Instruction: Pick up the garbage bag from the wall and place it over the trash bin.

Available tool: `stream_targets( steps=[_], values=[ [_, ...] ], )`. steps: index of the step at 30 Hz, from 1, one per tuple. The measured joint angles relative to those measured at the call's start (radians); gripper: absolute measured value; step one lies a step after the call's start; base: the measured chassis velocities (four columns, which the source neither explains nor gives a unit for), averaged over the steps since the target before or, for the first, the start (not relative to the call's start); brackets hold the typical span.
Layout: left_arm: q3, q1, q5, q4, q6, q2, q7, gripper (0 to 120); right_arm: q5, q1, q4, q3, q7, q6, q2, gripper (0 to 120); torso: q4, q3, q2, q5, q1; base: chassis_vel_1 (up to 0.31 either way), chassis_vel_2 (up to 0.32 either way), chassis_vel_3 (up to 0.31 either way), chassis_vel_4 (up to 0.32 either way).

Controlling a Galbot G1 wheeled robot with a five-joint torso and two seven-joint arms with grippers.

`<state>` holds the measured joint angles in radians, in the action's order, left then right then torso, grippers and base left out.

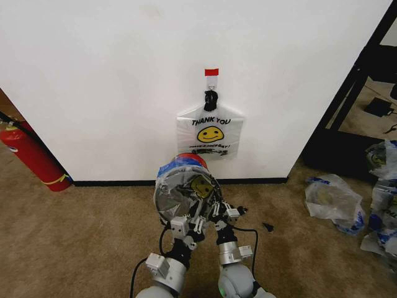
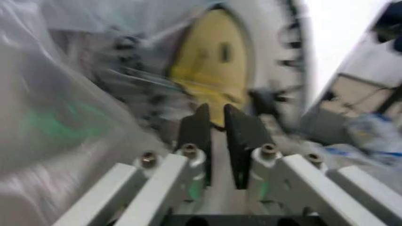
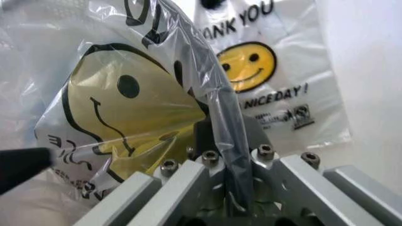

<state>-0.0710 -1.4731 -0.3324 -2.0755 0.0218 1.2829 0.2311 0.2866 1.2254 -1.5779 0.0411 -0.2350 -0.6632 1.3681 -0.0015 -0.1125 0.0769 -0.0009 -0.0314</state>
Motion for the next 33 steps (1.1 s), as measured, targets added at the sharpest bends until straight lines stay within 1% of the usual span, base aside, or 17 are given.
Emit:
stream_targets(
  steps=[1,3,7,8,14,15,16,17,20,21,23,26,28,30,33],
  values=[
    [0.000,0.000,0.000,0.000,0.000,0.000,0.000,7,0.000,0.000,0.000,0.000,0.000,0.000,0.000,0,0.0000,0.000,0.000,0.0000,0.000,0.000,0.000,0.000,0.000],
    [-0.012,0.021,0.010,0.012,-0.027,0.009,0.035,0,-0.014,0.005,0.004,-0.004,0.015,-0.009,0.002,0,0.0000,0.000,0.000,-0.0001,0.000,0.000,0.000,0.000,0.000],
    [-0.021,0.037,0.031,0.027,-0.067,0.036,0.095,0,-0.042,0.008,0.024,-0.005,0.034,-0.032,0.015,0,0.0001,0.000,0.000,0.0002,0.000,0.000,0.000,0.000,0.000],
    [-0.021,0.037,0.031,0.027,-0.067,0.036,0.095,0,-0.042,0.008,0.024,-0.005,0.034,-0.032,0.015,0,0.0001,0.000,0.000,0.0002,0.000,0.000,0.000,0.000,0.000],
    [-0.030,0.049,0.077,0.061,-0.105,0.108,0.154,0,-0.121,0.008,0.055,-0.001,0.036,-0.066,0.049,0,0.0001,0.000,0.000,0.0000,0.000,0.000,0.000,0.000,0.000],
    [-0.035,0.048,0.093,0.068,-0.110,0.131,0.162,0,-0.150,0.008,0.063,-0.004,0.035,-0.077,0.055,0,0.0002,0.000,0.000,-0.0013,0.000,0.000,0.000,0.000,0.000],
    [-0.035,0.048,0.093,0.068,-0.110,0.131,0.162,0,-0.150,0.008,0.063,-0.004,0.035,-0.077,0.055,0,0.0002,0.000,0.000,-0.0013,0.000,0.000,0.000,0.000,0.000],
    [-0.038,0.047,0.103,0.072,-0.110,0.145,0.167,0,-0.166,0.008,0.067,-0.006,0.032,-0.083,0.059,0,0.0005,0.000,0.000,-0.0022,0.000,0.000,0.000,0.000,0.000],
    [-0.047,0.040,0.126,0.080,-0.111,0.190,0.178,0,-0.218,0.013,0.076,-0.012,0.024,-0.103,0.070,0,0.0007,0.000,0.000,-0.0026,0.000,0.000,0.000,0.000,0.000],
    [-0.053,0.040,0.136,0.080,-0.110,0.200,0.180,0,-0.232,0.017,0.078,-0.015,0.021,-0.109,0.072,0,0.0010,0.000,0.000,-0.0011,0.000,0.000,0.000,0.000,0.000],
    [-0.057,0.039,0.144,0.080,-0.107,0.208,0.181,0,-0.243,0.019,0.078,-0.017,0.017,-0.114,0.074,0,0.0012,0.000,0.000,-0.0009,0.000,0.000,0.000,0.000,0.000],
    [-0.065,0.038,0.152,0.082,-0.105,0.219,0.182,0,-0.272,0.028,0.076,-0.027,0.006,-0.124,0.075,0,0.0010,0.000,0.000,0.0007,0.000,0.000,0.000,0.000,0.000],
    [-0.066,0.038,0.152,0.083,-0.105,0.219,0.184,0,-0.283,0.032,0.074,-0.032,0.000,-0.127,0.075,0,0.0007,0.000,0.000,0.0009,0.000,0.000,0.000,0.000,0.000],
    [-0.066,0.039,0.152,0.083,-0.105,0.217,0.184,0,-0.285,0.033,0.074,-0.033,-0.003,-0.128,0.075,0,0.0005,0.000,0.000,0.0007,0.000,0.000,0.000,0.000,0.000],
    [-0.047,0.039,0.158,0.088,-0.107,0.187,0.175,0,-0.283,0.029,0.083,-0.036,-0.015,-0.129,0.075,0,-0.0007,0.000,0.000,-0.0007,0.000,0.000,0.000,0.000,0.000]
  ],
)
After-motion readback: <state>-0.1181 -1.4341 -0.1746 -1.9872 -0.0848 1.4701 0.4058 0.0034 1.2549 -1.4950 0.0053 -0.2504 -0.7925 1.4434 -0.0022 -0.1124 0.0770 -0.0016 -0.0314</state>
